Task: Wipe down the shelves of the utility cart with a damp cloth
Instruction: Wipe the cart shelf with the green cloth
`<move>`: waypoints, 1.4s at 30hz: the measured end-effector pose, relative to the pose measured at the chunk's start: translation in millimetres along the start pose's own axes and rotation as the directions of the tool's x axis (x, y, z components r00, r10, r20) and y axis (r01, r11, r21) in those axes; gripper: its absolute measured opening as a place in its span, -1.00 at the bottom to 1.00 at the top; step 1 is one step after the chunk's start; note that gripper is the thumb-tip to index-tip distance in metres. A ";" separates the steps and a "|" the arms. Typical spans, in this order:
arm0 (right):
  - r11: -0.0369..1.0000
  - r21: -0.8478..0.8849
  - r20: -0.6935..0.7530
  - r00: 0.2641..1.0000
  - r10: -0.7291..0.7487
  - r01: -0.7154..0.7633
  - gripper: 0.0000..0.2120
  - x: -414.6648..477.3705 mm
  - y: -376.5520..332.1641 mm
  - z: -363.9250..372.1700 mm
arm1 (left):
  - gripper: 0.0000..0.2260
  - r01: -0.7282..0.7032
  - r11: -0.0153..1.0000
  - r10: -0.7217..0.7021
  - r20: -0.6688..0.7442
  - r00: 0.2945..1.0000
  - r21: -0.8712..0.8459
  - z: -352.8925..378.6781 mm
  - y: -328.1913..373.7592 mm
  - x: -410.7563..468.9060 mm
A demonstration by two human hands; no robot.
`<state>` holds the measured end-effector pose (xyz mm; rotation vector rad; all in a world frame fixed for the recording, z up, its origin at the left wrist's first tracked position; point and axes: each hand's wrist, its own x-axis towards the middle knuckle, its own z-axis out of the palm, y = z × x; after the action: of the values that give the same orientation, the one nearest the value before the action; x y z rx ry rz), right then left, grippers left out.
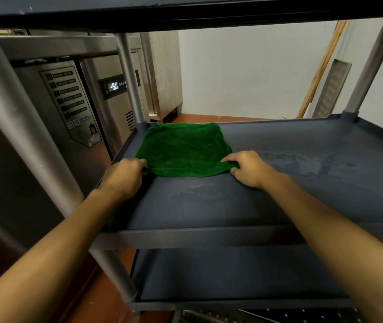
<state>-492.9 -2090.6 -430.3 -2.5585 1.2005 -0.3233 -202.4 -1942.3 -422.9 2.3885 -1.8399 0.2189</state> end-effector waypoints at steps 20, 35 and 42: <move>0.991 0.132 -0.187 0.982 0.020 0.005 -0.75 -77.8 0.6 9.6 | -0.76 -0.101 0.964 0.053 -0.193 0.980 -0.245 -3.3 19.1 -81.3; 0.991 0.135 -0.272 0.962 0.018 0.019 -0.79 -99.7 -11.3 6.1 | -0.79 -0.032 0.935 -0.092 -0.328 0.940 -0.353 0.6 28.2 -131.8; 0.997 0.024 -0.450 0.889 0.082 -0.079 -0.83 -126.3 -19.6 26.2 | -0.79 -0.078 0.922 -0.081 -0.384 0.920 -0.380 2.7 25.0 -131.6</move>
<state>-549.6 -1976.3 -457.3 -2.4935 1.4470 -0.9424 -259.5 -1824.1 -449.9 1.9080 -1.5264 0.2790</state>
